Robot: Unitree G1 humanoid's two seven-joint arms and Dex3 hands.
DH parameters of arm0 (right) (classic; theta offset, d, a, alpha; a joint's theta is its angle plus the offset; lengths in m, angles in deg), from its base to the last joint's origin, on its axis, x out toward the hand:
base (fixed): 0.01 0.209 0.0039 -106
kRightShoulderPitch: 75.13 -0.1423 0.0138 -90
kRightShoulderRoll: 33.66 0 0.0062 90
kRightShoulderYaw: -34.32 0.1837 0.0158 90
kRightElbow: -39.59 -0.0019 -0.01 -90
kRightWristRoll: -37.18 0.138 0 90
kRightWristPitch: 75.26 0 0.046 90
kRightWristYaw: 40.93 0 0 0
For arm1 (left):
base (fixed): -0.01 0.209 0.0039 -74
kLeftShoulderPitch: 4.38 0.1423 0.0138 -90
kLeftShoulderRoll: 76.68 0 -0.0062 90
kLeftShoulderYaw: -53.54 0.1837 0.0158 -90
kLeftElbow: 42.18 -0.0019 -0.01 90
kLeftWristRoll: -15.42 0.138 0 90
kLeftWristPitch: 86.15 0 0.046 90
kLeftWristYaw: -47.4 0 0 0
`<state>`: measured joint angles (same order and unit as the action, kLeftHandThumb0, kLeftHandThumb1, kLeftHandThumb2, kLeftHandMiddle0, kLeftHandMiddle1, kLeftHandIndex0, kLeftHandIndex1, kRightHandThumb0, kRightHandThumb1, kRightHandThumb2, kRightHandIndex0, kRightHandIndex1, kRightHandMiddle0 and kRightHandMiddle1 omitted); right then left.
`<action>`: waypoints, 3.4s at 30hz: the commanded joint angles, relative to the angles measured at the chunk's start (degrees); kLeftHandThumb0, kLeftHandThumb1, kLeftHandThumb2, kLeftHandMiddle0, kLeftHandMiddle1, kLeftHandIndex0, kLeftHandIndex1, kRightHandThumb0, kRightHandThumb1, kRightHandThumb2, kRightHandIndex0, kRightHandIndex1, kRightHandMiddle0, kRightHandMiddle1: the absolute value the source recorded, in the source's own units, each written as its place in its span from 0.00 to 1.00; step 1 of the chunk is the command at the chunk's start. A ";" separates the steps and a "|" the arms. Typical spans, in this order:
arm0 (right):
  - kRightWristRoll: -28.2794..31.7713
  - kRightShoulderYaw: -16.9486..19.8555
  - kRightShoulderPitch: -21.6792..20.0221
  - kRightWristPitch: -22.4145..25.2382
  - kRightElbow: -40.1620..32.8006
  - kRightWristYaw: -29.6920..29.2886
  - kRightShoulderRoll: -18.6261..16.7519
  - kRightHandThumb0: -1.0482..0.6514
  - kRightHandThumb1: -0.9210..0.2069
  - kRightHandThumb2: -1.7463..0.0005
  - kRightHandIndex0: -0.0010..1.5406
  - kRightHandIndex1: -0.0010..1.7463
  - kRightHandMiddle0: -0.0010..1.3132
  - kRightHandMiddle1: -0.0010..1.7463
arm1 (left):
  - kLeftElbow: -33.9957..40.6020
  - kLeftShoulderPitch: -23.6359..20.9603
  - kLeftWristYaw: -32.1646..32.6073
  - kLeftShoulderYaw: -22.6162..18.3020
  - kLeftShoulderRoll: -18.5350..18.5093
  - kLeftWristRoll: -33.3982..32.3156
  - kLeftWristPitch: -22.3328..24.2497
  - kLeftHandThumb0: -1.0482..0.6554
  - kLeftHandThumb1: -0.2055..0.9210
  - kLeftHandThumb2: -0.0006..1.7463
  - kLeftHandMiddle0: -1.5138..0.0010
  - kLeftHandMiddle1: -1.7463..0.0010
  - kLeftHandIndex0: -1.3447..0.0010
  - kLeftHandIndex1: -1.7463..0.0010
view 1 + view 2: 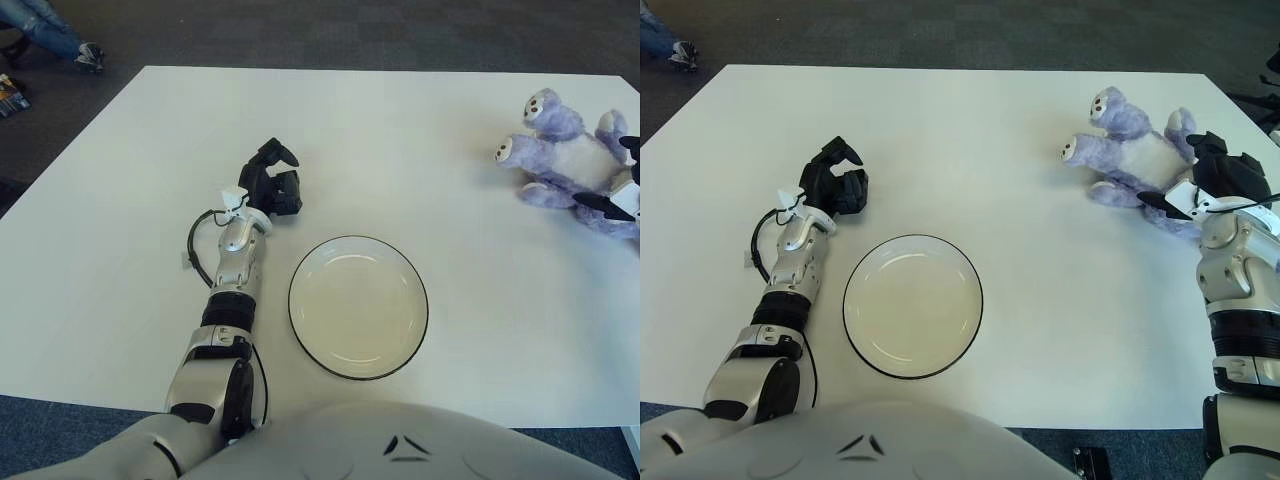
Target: Put the doll into the plate.
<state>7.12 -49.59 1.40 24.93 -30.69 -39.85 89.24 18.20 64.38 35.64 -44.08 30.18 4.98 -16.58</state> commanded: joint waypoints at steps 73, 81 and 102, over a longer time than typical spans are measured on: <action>0.15 -14.78 -16.71 2.29 36.70 -7.84 -6.28 0.56 0.73 0.24 0.00 0.79 0.00 0.61 | -0.74 2.14 -0.52 -2.10 -0.81 -1.06 -1.11 0.31 0.38 0.82 0.15 0.00 0.49 0.00; -0.53 -16.05 -18.56 4.04 39.37 -10.08 -6.85 0.65 0.74 0.18 0.03 0.92 0.00 0.89 | -0.72 2.17 -0.42 -1.98 -0.76 -0.83 -1.42 0.31 0.38 0.82 0.16 0.00 0.49 0.00; 6.28 -9.92 -16.11 4.70 35.52 -15.07 -8.93 0.82 0.35 0.42 0.23 0.97 0.57 1.00 | -1.33 2.07 -0.59 -1.85 -0.87 -0.53 -2.55 0.31 0.39 0.82 0.15 0.00 0.49 0.00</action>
<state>10.60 -61.17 -18.33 28.74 4.63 -54.70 83.60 18.30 64.30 35.46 -45.79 29.79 4.58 -18.45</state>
